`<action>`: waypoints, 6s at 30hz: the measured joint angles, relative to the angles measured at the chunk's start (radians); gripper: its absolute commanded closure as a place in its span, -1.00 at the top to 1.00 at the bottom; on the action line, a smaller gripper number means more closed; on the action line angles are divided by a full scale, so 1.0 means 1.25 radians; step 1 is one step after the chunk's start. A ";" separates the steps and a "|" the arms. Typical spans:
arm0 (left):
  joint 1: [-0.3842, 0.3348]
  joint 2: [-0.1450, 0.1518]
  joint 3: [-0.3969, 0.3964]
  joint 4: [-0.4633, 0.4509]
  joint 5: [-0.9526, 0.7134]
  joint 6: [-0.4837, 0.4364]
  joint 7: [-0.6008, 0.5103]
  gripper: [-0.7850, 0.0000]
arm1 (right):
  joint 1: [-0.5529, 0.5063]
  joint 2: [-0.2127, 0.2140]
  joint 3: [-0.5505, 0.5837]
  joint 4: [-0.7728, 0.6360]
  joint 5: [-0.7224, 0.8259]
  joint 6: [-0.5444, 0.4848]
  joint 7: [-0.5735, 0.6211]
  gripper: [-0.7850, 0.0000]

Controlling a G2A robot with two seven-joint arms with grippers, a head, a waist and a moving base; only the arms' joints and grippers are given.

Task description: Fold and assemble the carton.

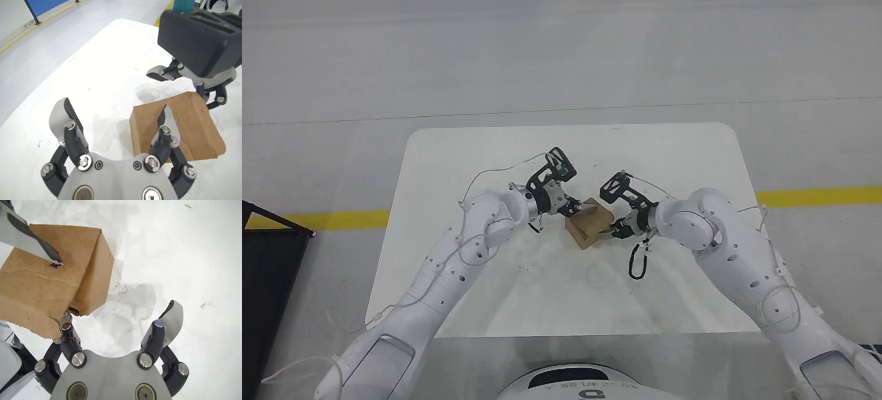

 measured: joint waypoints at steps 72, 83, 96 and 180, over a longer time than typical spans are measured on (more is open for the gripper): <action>-0.004 -0.001 -0.004 0.028 0.000 0.010 0.030 1.00 | -0.141 0.041 0.115 -0.204 0.018 -0.001 -0.054 0.54; -0.007 -0.003 -0.013 0.049 -0.078 -0.027 0.023 1.00 | -0.109 0.031 0.085 -0.186 0.009 0.046 -0.075 0.47; -0.037 -0.009 -0.029 0.175 -0.353 -0.205 -0.020 1.00 | -0.206 0.044 0.153 -0.221 -0.054 -0.019 -0.248 0.36; -0.150 -0.065 0.093 0.436 -0.751 -0.358 -0.205 1.00 | -0.107 0.018 0.089 -0.087 -0.062 -0.070 -0.252 0.27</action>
